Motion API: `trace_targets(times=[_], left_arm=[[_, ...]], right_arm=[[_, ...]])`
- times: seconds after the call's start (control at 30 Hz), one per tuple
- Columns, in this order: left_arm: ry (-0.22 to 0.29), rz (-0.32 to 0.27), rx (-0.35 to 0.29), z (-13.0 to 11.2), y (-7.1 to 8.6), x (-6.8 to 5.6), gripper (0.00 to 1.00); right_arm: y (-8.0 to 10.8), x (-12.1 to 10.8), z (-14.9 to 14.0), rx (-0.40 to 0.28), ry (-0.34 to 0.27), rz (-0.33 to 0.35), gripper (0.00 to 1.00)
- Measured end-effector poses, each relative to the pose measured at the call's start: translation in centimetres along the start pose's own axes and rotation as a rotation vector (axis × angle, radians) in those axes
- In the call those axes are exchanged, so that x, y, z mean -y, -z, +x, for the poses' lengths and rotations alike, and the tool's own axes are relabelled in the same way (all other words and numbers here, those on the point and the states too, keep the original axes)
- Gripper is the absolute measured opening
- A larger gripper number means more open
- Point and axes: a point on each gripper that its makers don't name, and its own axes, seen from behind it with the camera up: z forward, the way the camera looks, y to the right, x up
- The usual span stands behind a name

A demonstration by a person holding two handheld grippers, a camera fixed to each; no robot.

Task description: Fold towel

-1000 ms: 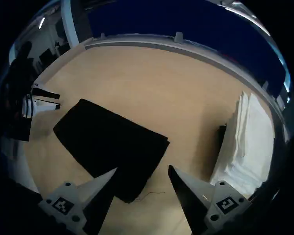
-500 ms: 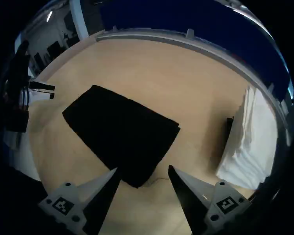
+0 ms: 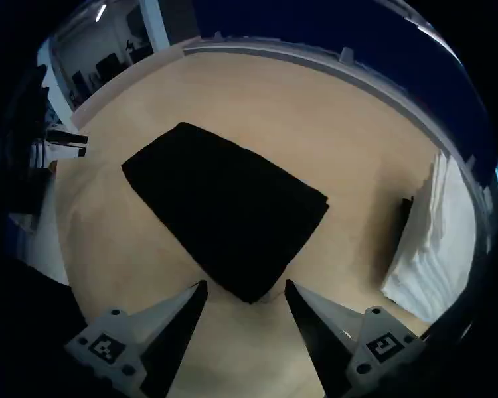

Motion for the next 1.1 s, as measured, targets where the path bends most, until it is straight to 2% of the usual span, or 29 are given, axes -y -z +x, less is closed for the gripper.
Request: trace_targets(times=[0.17,0.3,0.4,0.57,0.9,1.03,1.1], left_arm=[[0.016,0.009,-0.002,-0.6,0.4,0.3,0.86],[0.027,0.020,0.001,-1.2,0.7,0.8,0.86],[0.033,0.023,0.002,-1.6,0.9,0.9,0.86],[0.044,0.028,0.008,-2.4,1.3,1.1,0.86],[0.056,0.028,0.014,-3.1,1.7,1.1,0.86],[0.053,0.026,0.015,-3.1,1.7,1.0,0.86],[0.051,0.025,0.016,-3.2,1.6,1.0,0.86]], right_arm=[[-0.2,0.1,-0.7,0.022,0.021,0.012,0.90],[-0.3,0.0,-1.3,0.040,0.043,0.020,0.82],[-0.4,0.0,-1.5,0.048,0.053,0.029,0.67],[-0.8,-0.5,-1.8,0.058,0.035,0.024,0.46],[-1.1,0.2,-2.4,0.075,0.014,0.049,0.44],[-1.1,0.2,-2.4,0.075,0.006,0.044,0.34],[-1.1,0.1,-2.4,0.073,-0.001,0.041,0.33]])
